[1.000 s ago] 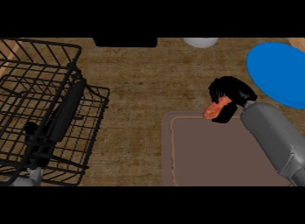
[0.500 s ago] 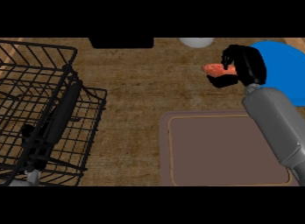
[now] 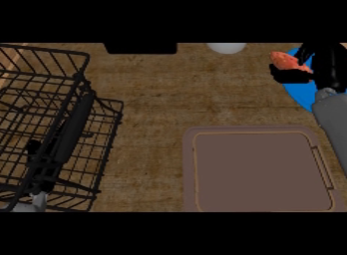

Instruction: Pick the sweet potato from the tray and place it in the plate

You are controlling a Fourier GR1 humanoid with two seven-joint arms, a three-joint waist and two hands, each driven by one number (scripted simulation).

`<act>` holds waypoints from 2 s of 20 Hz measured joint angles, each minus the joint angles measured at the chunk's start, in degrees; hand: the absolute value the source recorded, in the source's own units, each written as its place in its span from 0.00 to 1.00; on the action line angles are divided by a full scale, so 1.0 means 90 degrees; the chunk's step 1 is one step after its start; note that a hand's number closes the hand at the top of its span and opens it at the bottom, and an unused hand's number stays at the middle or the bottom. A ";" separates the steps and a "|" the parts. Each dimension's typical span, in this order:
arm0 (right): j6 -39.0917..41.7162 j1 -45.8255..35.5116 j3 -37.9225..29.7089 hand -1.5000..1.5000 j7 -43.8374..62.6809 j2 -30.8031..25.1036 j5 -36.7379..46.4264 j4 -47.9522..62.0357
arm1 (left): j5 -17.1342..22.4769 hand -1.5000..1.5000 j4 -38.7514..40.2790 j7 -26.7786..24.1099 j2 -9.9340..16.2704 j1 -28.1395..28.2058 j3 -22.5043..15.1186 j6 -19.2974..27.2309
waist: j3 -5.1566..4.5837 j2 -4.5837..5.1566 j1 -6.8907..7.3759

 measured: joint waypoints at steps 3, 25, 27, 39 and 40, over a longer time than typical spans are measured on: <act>0.0021 -0.0050 -0.0412 1.00 -0.0278 -0.0282 -0.0245 0.0431 | 0.0017 0.50 0.0017 0.0036 -0.0012 -0.0068 -0.0030 -0.0048 | 0.0003 0.0034 0.0066; 0.1611 -0.0246 -0.1503 0.00 -0.2567 -0.1521 -0.0782 0.3428 | -0.0073 0.50 0.0040 0.0176 -0.0017 -0.0358 -0.0231 0.0002 | 0.0032 0.0183 0.0332; 0.1580 -0.0265 -0.1621 0.00 -0.2936 -0.1568 -0.0878 0.3416 | -0.0059 0.50 0.0046 0.0143 -0.0014 -0.0345 -0.0227 0.0008 | 0.0035 0.0173 0.0319; 0.3013 -0.0661 -0.2964 0.00 -0.4285 -0.1698 -0.2399 0.3426 | 0.0055 0.50 0.0025 0.0067 0.0017 -0.0221 -0.0147 0.0014 | 0.0017 0.0090 0.0192; 0.3294 -0.0708 -0.3036 0.00 -0.4156 -0.1759 -0.2498 0.3508 | 0.0048 0.50 0.0035 0.0054 0.0019 -0.0214 -0.0147 0.0023 | 0.0023 0.0083 0.0180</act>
